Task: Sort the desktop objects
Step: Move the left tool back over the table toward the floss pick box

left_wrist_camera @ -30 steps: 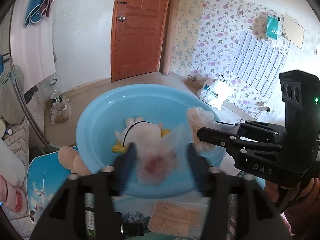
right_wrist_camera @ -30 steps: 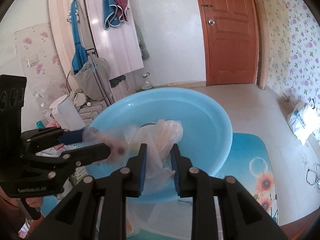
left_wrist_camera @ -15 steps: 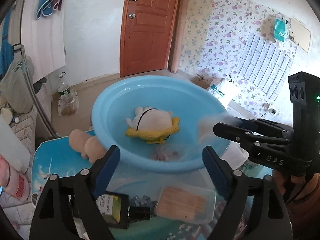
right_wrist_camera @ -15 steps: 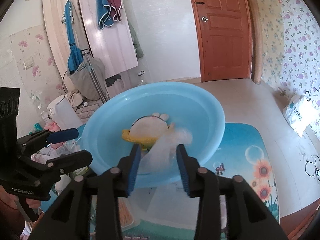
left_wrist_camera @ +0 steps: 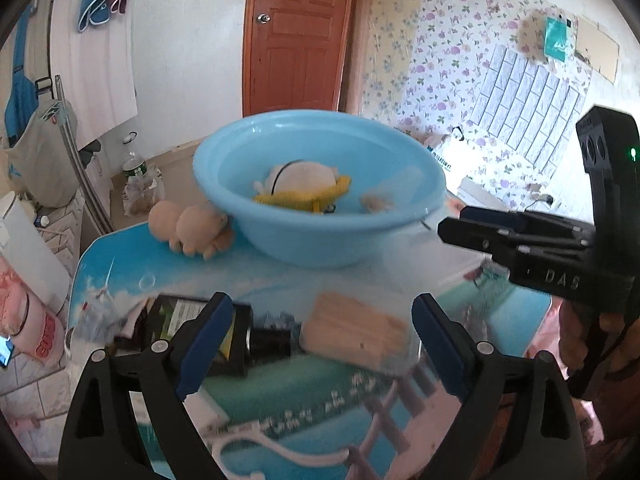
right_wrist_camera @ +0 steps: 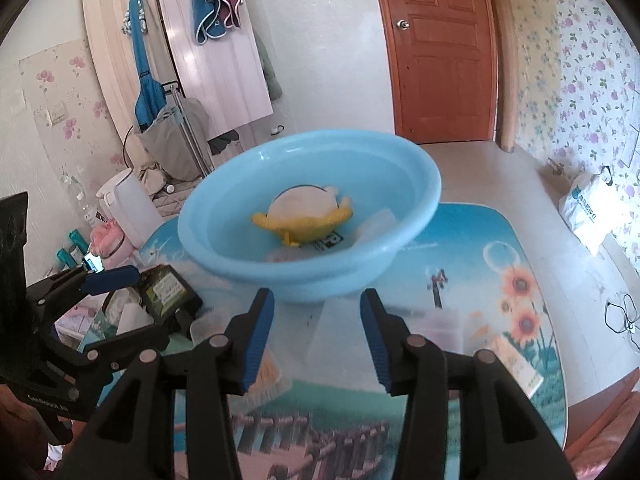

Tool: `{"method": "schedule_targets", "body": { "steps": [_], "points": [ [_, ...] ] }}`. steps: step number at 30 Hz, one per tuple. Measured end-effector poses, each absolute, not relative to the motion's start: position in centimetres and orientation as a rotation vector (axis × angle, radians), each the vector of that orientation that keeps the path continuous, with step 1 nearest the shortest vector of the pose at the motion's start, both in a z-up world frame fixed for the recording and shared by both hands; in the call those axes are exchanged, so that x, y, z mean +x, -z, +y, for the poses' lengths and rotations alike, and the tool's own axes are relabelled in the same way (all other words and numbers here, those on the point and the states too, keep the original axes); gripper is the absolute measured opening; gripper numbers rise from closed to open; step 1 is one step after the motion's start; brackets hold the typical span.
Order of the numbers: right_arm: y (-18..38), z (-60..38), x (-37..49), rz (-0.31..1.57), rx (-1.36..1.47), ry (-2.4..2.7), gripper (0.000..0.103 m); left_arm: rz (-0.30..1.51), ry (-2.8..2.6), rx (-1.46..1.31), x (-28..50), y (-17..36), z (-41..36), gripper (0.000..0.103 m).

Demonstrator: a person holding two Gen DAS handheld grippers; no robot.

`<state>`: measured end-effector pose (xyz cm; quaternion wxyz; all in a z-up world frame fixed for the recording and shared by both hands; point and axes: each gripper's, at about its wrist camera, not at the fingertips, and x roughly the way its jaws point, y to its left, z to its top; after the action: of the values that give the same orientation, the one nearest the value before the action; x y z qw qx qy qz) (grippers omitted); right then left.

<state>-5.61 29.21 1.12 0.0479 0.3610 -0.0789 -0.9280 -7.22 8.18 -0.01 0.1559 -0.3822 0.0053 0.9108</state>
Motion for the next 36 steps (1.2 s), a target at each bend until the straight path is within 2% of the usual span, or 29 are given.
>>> {"method": "schedule_targets", "body": {
  "steps": [13,17,26,31,33,36],
  "points": [
    [0.9,28.3,-3.3,-0.269,1.216,2.789,0.045,0.057,-2.624,-1.13,-3.2,1.7,6.8,0.093],
    [0.5,28.6,-2.6,-0.28,1.19,2.808,0.058,0.046,-2.649,-1.139,-2.4,2.0,5.7,0.094],
    [1.4,29.7,-1.5,-0.32,1.22,2.819,0.059,0.035,-2.68,-1.175,-1.2,3.0,3.7,0.096],
    [2.5,29.7,-1.0,-0.313,1.275,2.802,0.06,0.06,-2.689,-1.187,-1.0,3.5,3.6,0.101],
    [2.8,29.7,-0.8,-0.309,1.283,2.797,0.062,0.088,-2.682,-1.173,-0.8,3.4,3.8,0.101],
    [3.2,29.7,-0.8,-0.318,1.296,2.788,0.07,0.104,-2.688,-1.155,-0.7,3.1,3.8,0.103]
  ]
}}
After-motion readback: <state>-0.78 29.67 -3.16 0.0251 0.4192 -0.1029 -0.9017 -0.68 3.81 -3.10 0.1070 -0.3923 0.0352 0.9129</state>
